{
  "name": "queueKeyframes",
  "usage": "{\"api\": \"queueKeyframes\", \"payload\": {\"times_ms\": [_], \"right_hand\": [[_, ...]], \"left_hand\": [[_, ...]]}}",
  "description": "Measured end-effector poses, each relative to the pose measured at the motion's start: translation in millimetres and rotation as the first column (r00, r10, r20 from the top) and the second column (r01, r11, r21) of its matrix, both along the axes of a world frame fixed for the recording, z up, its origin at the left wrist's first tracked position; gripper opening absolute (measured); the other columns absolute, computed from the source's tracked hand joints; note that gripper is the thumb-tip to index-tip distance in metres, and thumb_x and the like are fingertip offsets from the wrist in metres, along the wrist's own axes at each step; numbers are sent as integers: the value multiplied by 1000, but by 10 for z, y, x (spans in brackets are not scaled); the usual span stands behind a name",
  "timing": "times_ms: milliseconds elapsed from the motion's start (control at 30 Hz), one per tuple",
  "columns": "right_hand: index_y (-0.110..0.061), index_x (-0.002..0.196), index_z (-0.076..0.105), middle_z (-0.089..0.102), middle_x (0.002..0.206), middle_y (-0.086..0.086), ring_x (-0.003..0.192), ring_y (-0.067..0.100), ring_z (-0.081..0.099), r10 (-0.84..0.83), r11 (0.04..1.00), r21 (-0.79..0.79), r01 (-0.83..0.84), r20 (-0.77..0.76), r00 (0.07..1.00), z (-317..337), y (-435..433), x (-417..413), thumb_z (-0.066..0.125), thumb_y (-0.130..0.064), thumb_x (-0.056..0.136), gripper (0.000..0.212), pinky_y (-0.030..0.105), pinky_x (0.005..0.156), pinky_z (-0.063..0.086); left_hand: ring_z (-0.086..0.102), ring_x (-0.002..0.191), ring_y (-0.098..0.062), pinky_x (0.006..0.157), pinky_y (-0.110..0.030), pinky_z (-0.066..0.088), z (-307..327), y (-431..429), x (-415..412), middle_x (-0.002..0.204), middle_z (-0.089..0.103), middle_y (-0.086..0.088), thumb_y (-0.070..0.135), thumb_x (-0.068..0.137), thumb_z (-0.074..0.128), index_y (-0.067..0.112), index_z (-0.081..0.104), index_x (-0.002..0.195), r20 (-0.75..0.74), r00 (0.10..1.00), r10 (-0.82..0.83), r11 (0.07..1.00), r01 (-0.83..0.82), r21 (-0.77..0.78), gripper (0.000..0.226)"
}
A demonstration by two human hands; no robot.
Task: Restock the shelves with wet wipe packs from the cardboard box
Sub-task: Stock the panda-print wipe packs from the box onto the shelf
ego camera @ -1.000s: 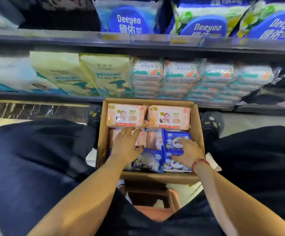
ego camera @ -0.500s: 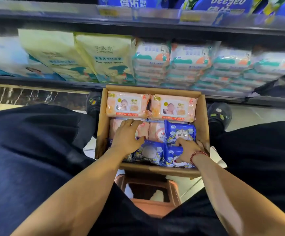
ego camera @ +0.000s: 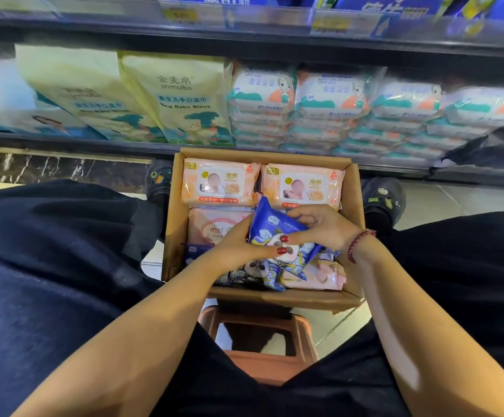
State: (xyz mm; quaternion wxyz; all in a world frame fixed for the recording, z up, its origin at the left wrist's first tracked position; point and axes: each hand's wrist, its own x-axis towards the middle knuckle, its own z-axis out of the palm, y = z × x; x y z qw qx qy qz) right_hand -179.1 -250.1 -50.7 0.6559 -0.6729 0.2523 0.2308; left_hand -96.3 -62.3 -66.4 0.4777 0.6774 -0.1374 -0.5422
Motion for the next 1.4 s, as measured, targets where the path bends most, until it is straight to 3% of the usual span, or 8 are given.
{"api": "queueKeyframes", "payload": {"times_ms": [200,300,467,600,767,933,1233,1400], "right_hand": [[-16,110,64,69,102,8,93,18,65,-281,960,-3,281,-26,959,-181,-87,-44,71,-5,81,32,26,78,54],[-10,112,60,65,102,5,87,14,62,-535,832,-227,507,-80,841,-413,-108,-183,72,-7,81,33,18,70,52],[-16,134,48,46,135,14,118,28,52,-371,776,-608,167,-226,901,-776,-97,-359,73,-20,80,60,28,90,44],[-33,147,28,22,147,16,126,36,43,-367,812,-564,151,-292,883,-871,11,-292,62,-27,89,67,34,99,40],[-28,149,24,43,134,8,123,25,46,-347,896,-385,220,-301,888,-977,-25,-330,67,-21,87,75,29,95,40],[-40,130,45,52,127,10,112,28,54,-383,868,-436,238,-282,880,-1068,105,-338,80,-31,71,69,45,95,50],[-22,118,54,53,116,1,106,21,54,-355,891,-345,294,-127,926,-863,80,-188,72,-12,80,44,28,83,46],[-22,108,56,62,111,5,106,25,60,-371,893,-285,349,-27,928,-544,-9,-177,72,-3,78,39,39,91,51]], "left_hand": [[69,98,-15,75,-29,59,-118,41,90,109,71,-1,4,79,75,19,54,121,-45,982,184,982,-182,42,50],[70,98,-21,72,-33,60,-251,120,163,110,70,-7,3,81,73,13,55,121,-57,932,359,931,-353,91,46],[69,95,-20,77,-37,58,-350,235,230,106,71,-3,6,82,73,27,58,101,-31,855,517,846,-505,173,32],[68,95,-20,74,-37,58,-420,276,211,107,69,-5,6,81,74,22,56,109,-23,808,589,793,-573,205,37],[68,96,-21,73,-35,59,-462,270,176,108,69,-6,7,82,73,20,56,110,-10,825,565,804,-547,233,35],[68,97,-21,70,-31,59,-489,275,146,109,70,-5,10,83,73,11,56,121,4,832,554,802,-535,266,42],[68,99,-21,78,-38,59,-329,281,163,109,70,-4,8,82,73,24,57,108,4,813,583,796,-572,196,34],[67,101,-27,74,-38,59,-56,249,190,113,68,-10,3,82,71,13,52,123,-25,756,655,751,-647,131,46]]}}
